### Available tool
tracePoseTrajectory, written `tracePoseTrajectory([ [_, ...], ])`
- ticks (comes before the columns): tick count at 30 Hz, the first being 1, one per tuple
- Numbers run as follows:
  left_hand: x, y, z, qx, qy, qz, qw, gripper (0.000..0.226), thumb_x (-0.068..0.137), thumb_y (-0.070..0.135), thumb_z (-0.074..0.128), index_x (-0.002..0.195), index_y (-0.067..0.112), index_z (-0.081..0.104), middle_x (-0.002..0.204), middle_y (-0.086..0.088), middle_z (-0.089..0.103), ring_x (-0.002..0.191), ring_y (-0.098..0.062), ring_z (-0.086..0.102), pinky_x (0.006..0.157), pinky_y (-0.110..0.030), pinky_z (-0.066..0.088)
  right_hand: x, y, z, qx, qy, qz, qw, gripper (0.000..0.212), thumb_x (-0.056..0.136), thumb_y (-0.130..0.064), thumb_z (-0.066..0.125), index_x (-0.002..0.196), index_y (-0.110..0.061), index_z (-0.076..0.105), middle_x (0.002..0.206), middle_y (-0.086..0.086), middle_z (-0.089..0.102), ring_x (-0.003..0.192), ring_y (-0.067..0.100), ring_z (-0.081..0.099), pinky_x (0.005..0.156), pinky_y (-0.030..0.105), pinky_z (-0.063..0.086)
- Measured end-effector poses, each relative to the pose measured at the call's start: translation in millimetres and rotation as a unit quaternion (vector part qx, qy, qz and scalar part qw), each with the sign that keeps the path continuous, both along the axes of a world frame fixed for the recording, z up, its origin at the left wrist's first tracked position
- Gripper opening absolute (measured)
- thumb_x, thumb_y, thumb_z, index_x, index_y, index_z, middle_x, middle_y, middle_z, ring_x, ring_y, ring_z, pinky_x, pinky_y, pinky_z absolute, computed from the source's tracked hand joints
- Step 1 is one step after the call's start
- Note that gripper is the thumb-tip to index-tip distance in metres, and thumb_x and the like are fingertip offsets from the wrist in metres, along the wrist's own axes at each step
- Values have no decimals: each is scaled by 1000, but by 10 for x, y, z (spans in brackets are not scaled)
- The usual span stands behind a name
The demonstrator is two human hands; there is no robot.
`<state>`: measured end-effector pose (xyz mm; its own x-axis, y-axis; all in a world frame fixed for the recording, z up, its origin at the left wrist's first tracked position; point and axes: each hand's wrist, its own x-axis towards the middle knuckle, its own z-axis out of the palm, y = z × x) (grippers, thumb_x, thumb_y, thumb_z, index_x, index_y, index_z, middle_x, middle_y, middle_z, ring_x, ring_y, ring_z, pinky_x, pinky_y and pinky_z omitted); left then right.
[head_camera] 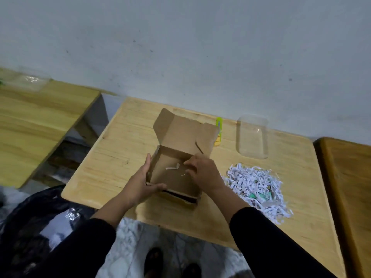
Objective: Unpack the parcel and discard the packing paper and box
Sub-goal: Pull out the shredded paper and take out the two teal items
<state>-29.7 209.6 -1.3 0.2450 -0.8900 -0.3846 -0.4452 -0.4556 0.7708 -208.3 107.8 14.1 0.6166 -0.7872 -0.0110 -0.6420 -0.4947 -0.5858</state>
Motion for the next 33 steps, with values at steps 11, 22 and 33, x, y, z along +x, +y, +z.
tracePoseTrajectory([
  [11, 63, 40, -44, -23, 9, -23, 999, 123, 62, 56, 72, 146, 25, -12, 158, 3, 1, 137, -2, 5, 114, -25, 13, 372, -233, -155, 62, 223, 105, 967, 43, 86, -9, 57, 128, -15, 55, 123, 13, 54, 116, 30, 50, 99, 33, 38],
  [22, 96, 49, -94, -39, 12, -16, 999, 117, 66, 48, 72, 146, 26, -11, 144, 22, -4, 133, 8, -4, 110, -15, 7, 528, -158, -343, 64, 171, 16, 983, 15, 85, -10, 53, 88, -6, 68, 97, 15, 64, 93, 31, 58, 75, 33, 45],
  [33, 83, 55, -100, -41, -9, -18, 999, 115, 68, 47, 72, 145, 28, -12, 141, 25, -7, 130, 10, -7, 108, -11, 4, 509, 1, -329, 286, -57, -171, 941, 7, 89, -21, 59, 88, -18, 65, 84, -9, 59, 82, 9, 53, 70, 23, 44],
])
